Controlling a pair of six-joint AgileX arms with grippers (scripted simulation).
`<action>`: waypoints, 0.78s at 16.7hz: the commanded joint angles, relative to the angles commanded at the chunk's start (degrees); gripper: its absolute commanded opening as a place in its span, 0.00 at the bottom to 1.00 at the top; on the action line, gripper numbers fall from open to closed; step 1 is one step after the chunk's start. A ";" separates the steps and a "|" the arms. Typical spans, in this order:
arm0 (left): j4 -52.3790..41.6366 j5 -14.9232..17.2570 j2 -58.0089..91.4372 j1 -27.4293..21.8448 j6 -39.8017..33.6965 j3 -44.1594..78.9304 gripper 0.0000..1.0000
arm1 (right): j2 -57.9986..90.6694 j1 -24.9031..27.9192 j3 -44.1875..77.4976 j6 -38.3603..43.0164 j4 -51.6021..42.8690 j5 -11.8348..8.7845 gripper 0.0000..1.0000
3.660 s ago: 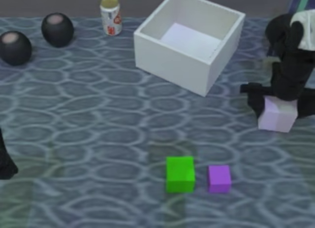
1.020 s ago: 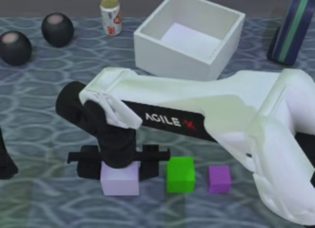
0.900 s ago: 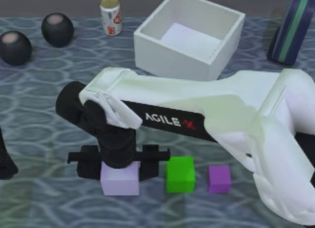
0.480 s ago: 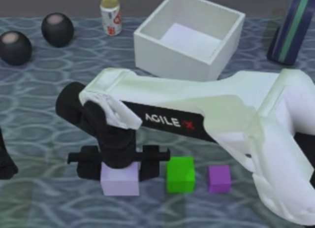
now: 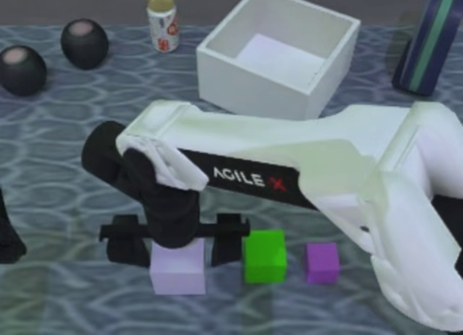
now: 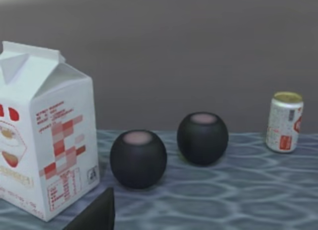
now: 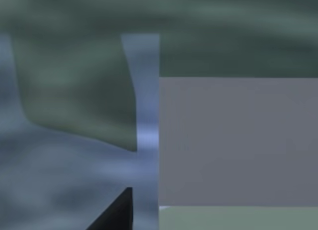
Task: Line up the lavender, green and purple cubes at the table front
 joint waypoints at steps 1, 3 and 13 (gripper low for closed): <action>0.00 0.00 0.00 0.00 0.00 0.00 1.00 | 0.00 0.00 0.00 0.00 0.00 0.00 1.00; 0.00 0.00 0.00 0.00 0.00 0.00 1.00 | 0.00 0.00 0.00 0.00 0.00 0.00 1.00; 0.00 0.00 0.00 0.00 0.00 0.00 1.00 | -1.02 0.09 7.90 0.33 -9.55 -0.04 1.00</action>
